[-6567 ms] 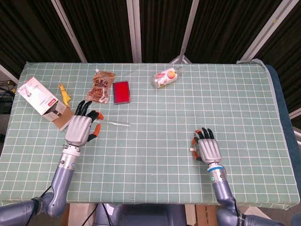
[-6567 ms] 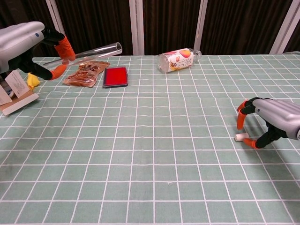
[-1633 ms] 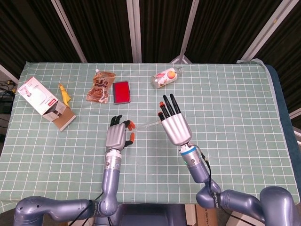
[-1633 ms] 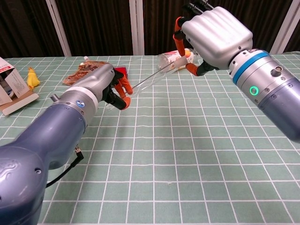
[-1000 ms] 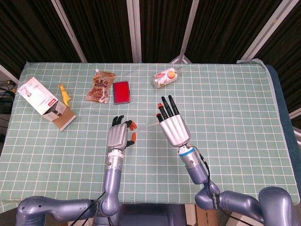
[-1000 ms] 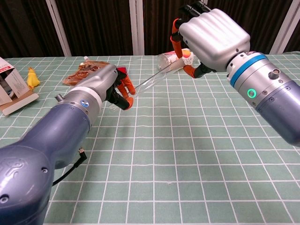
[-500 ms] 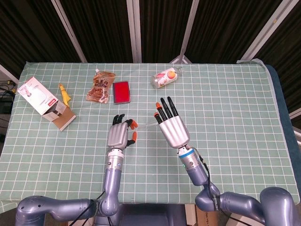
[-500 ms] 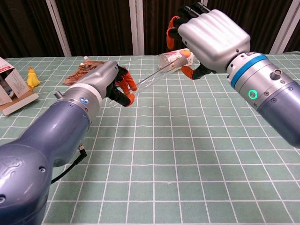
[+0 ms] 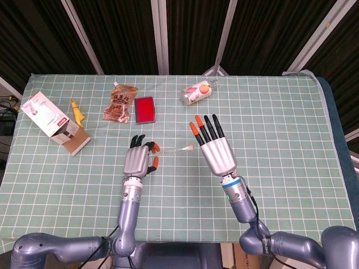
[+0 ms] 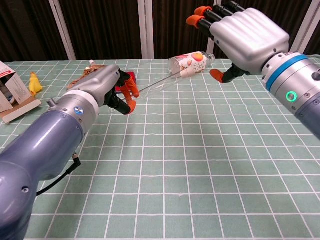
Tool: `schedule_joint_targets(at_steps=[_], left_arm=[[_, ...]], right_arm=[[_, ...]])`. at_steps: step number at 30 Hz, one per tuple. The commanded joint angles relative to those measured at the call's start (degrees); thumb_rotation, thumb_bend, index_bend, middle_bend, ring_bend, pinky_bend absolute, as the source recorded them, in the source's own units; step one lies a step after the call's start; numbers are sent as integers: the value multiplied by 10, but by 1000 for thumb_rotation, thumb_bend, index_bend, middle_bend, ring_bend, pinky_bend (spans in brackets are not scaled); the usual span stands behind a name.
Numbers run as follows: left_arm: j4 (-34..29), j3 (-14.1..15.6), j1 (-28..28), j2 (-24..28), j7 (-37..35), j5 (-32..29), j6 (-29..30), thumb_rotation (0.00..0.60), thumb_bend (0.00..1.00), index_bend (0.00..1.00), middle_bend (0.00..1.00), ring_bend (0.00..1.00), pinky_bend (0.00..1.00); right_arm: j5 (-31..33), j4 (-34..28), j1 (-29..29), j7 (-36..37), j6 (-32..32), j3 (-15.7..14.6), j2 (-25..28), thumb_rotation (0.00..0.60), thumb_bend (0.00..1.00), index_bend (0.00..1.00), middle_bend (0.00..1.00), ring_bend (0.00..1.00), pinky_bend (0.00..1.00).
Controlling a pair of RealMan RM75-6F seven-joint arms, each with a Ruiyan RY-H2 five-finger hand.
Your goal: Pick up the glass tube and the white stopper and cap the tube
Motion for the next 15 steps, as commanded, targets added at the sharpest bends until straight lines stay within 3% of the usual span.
schedule_joint_targets(at_steps=[1, 8, 15], left_arm=[[1, 23, 5, 17, 21, 3, -12, 600, 705, 491, 493, 101, 2], [-9, 66, 3, 41, 117, -44, -37, 600, 701, 491, 489, 101, 3], [-15, 79, -4, 43, 183, -83, -34, 600, 636, 478, 468, 101, 3]], right_arm=[[7, -7, -6, 6, 4, 8, 12, 600, 377, 0, 0, 0, 0], [18, -31, -13, 19, 11, 21, 32, 600, 377, 0, 0, 0, 0], [28, -54, -20, 20, 10, 19, 46, 600, 377, 0, 0, 0, 0]])
